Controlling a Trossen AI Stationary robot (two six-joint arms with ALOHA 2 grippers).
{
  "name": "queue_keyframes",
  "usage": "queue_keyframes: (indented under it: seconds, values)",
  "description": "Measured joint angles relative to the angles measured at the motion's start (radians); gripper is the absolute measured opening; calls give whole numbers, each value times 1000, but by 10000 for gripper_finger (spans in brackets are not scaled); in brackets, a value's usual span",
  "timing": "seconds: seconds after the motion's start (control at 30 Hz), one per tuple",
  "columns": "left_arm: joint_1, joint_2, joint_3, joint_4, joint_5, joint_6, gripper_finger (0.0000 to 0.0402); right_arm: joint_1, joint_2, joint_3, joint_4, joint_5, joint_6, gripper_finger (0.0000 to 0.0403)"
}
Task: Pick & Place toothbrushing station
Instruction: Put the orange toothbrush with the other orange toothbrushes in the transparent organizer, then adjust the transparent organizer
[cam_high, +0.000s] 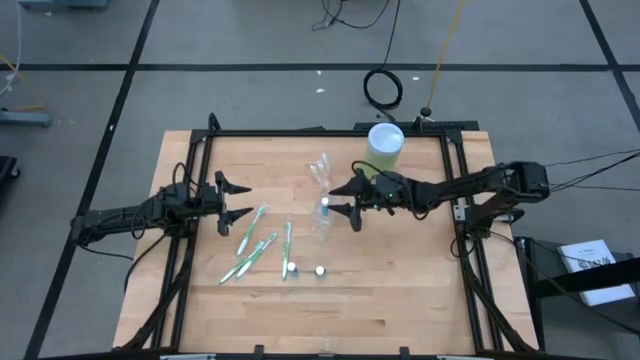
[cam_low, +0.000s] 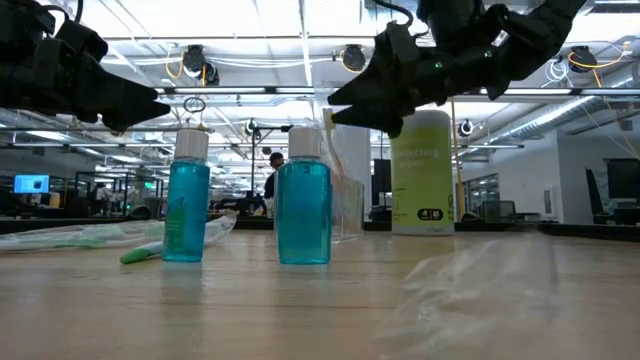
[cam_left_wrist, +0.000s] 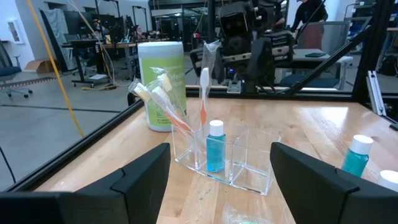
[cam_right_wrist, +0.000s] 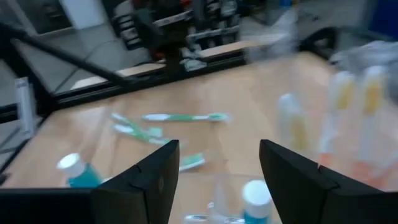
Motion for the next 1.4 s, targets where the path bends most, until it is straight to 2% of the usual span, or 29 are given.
queue_keyframes:
  seconds: [0.07, 0.13, 0.27, 0.33, 0.43, 0.53, 0.7, 0.97, 1.03, 1.23, 1.33, 1.4]
  values:
    - [0, 0, 0, 0, 0, 0, 285, 0, 31, 2, 38, -35, 1, 212]
    - [0, 0, 0, 0, 0, 0, 285, 1, 63, 1, 67, -22, 1, 212]
    - [0, 0, 0, 0, 0, 0, 285, -5, 110, 1, 173, 113, -19, 212]
    - [0, 0, 0, 0, 0, 0, 285, -11, 120, 1, 183, 199, -52, 212]
    - [0, 0, 0, 0, 0, 0, 285, -17, 122, 1, 171, 256, -92, 212]
    - [0, 0, 0, 0, 0, 0, 285, -19, 121, 1, 171, 218, -94, 212]
    - [0, 0, 0, 0, 0, 0, 285, 0, 69, 2, 85, -3, -92, 212]
    - [0, 0, 0, 0, 0, 0, 285, 38, -63, 2, -414, -3, -78, 212]
    - [0, 0, 0, 0, 0, 0, 285, 41, -58, 1, -463, 39, -65, 212]
    - [0, 0, 0, 0, 0, 0, 285, 25, 24, 0, -462, 258, -78, 212]
    - [0, 0, 0, 0, 0, 0, 285, 5, 68, 1, -424, 313, -89, 212]
    - [0, 0, 0, 0, 0, 0, 285, -9, 99, 1, -397, 314, -92, 212]
